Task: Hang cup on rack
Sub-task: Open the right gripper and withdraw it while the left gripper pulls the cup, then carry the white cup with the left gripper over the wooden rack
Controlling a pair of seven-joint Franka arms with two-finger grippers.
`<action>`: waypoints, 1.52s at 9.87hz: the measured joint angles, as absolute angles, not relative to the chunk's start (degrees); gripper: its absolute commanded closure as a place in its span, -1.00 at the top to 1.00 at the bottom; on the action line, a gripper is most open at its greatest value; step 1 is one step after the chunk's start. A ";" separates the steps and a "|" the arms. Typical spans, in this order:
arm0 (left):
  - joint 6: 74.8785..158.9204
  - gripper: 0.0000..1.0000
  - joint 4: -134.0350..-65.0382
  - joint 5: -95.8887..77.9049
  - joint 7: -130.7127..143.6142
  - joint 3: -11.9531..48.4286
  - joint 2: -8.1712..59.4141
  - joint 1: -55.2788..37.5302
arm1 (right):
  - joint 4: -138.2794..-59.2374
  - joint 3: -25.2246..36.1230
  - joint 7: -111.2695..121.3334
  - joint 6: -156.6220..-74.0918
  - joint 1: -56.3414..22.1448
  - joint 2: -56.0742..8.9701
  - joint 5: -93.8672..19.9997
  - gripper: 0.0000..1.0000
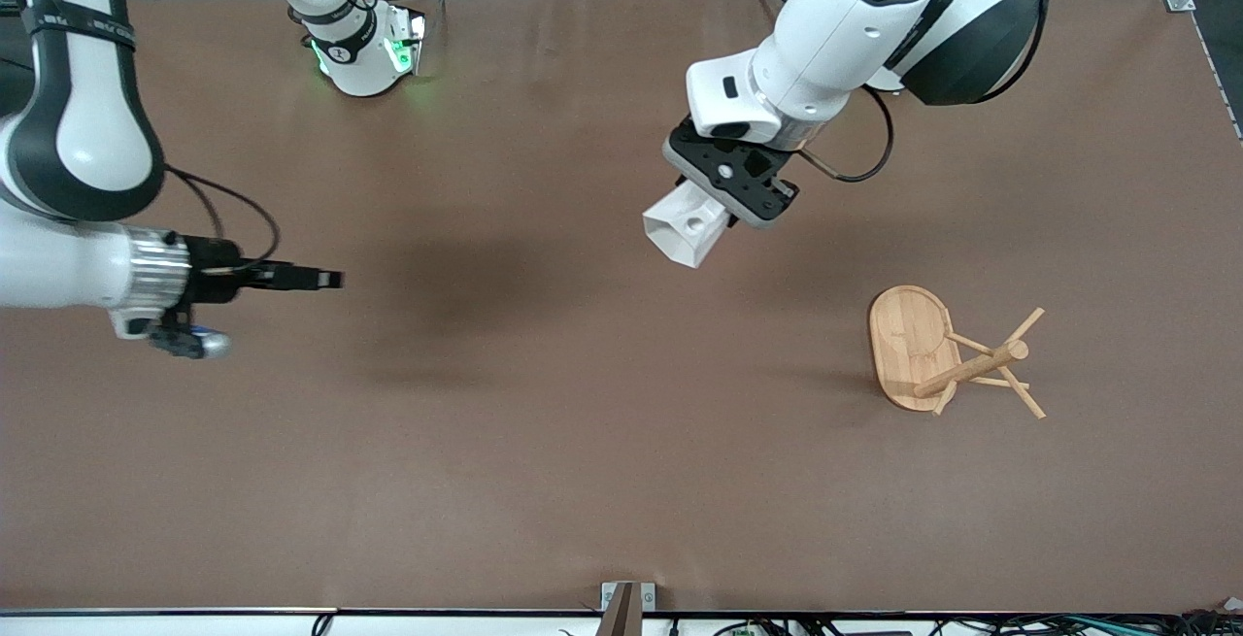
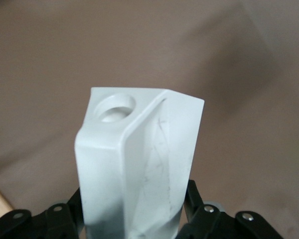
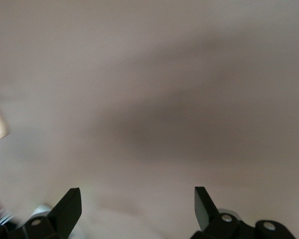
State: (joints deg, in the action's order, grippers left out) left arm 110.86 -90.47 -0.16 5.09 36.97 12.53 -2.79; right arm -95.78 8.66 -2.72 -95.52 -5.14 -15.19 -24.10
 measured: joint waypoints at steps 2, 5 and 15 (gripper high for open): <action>110.85 -0.99 -90.44 3.26 10.13 36.92 12.38 -2.66 | -93.89 9.78 -2.72 -96.23 -5.16 -12.59 -11.73 1.00; 110.68 -0.99 -90.43 6.15 18.28 36.75 12.32 -1.16 | -90.65 8.73 -5.80 -88.32 -3.49 -5.75 -6.20 1.00; 119.83 -0.99 -101.33 -1.51 11.09 29.28 11.43 4.86 | -84.98 1.68 -7.04 -81.03 2.25 0.49 2.40 1.00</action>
State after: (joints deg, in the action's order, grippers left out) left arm 119.83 -101.33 -1.51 11.09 29.28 11.43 4.86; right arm -84.98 1.68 -7.04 -81.03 2.25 0.49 2.40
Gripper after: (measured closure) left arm 0.233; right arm 0.000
